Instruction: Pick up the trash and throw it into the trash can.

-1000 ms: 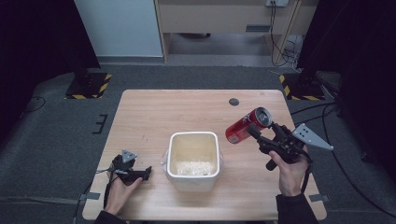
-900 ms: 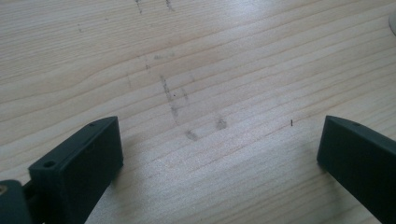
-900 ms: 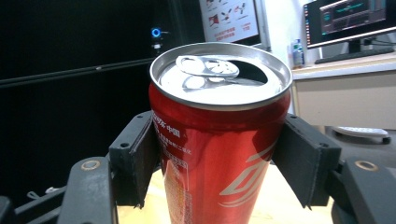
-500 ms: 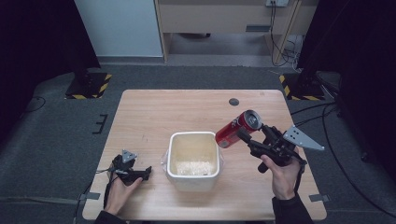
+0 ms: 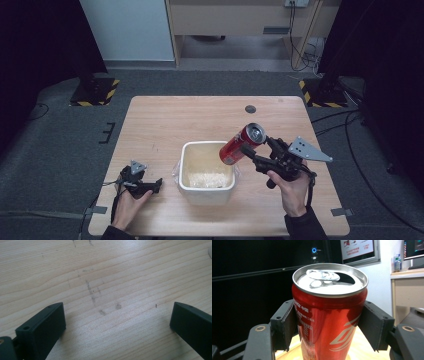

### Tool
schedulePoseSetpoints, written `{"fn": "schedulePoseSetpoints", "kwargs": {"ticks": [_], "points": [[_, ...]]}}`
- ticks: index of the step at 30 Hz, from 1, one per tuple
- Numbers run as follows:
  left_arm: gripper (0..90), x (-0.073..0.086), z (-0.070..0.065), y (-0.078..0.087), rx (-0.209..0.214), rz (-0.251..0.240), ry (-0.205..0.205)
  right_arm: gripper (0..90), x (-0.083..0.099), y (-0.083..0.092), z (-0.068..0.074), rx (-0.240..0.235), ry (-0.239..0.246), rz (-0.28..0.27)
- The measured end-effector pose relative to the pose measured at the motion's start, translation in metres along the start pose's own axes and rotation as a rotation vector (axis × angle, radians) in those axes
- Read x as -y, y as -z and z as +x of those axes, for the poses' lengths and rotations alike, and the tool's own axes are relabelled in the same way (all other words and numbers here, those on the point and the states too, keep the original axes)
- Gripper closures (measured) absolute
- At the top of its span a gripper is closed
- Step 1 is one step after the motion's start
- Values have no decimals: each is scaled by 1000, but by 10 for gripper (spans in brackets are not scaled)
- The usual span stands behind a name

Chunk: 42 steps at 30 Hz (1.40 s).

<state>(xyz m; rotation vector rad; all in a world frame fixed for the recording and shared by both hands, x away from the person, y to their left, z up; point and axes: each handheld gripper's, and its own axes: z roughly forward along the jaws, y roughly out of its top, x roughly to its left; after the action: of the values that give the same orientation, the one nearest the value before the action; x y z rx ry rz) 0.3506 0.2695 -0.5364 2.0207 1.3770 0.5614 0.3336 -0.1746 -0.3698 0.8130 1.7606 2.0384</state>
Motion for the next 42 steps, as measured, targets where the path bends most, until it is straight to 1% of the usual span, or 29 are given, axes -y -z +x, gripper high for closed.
{"fn": "schedulePoseSetpoints", "kwargs": {"ticks": [3, 9, 12, 17, 20, 23, 28, 32, 39, 42], "points": [[0, 0, 0, 0, 0, 0, 0, 339, 3, -4, 3, -12, 2, 10], [0, 0, 0, 0, 0, 0, 0, 339, 12, -14, 9, -31, 14, 49], [0, 0, 0, 0, 0, 0, 0, 338, 16, -18, 10, -36, 18, 68], [0, 0, 0, 0, 0, 0, 0, 338, 25, -23, 10, -30, 19, 102], [0, 0, 0, 0, 0, 0, 0, 338, 30, -28, 12, -35, 33, 127], [0, 0, 0, 0, 0, 0, 0, 338, 36, -32, 14, -41, 31, 152], [0, 0, 0, 0, 0, 0, 0, 338, 46, -38, 14, -34, 42, 195], [0, 0, 0, 0, 0, 0, 0, 338, 53, -42, 15, -34, 39, 221], [0, 0, 0, 0, 0, 0, 0, 337, 68, -50, 17, -30, 68, 290], [0, 0, 0, 0, 0, 0, 0, 337, 72, -53, 18, -31, 81, 308]]}}
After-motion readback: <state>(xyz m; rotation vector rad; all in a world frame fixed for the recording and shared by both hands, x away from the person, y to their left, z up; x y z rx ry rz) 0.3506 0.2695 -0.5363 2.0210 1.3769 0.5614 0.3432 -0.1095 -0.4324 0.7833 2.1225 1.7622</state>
